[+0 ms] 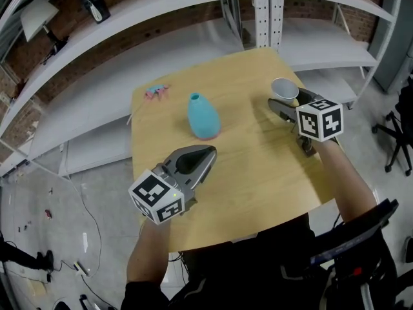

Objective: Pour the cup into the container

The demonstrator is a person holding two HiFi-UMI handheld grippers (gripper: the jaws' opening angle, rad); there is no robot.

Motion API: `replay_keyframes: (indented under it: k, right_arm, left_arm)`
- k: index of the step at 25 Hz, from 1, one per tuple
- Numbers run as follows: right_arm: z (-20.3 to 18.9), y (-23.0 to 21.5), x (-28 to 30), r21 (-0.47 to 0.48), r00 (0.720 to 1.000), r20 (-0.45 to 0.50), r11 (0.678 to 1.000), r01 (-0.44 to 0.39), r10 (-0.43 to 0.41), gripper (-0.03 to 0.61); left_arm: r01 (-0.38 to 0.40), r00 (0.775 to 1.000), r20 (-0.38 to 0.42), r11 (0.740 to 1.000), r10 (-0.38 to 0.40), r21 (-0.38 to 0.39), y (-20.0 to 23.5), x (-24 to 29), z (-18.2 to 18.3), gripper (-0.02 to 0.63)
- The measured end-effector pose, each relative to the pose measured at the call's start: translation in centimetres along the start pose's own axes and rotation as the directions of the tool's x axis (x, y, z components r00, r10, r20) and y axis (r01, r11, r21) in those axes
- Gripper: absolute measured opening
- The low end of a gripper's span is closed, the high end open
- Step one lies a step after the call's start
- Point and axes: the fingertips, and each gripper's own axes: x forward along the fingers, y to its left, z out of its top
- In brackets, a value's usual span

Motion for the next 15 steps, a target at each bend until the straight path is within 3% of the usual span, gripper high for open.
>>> replay_keyframes:
  k: [8,15]
  right_arm:
    - [-0.1,0.5,0.4,-0.005,1.0,-0.015,1.0,-0.003,0.003,0.308]
    - [1.4,2.6,0.0,-0.157,1.0,-0.019,0.988,-0.003,0.0,0.304]
  left_arm:
    - [-0.011,1.0,0.006,1.0,0.012,-0.006,-0.1,-0.3,-0.1,-0.006]
    - [0.002,1.0,0.005,1.0,-0.002,0.002,-0.2,-0.3,-0.2,-0.008]
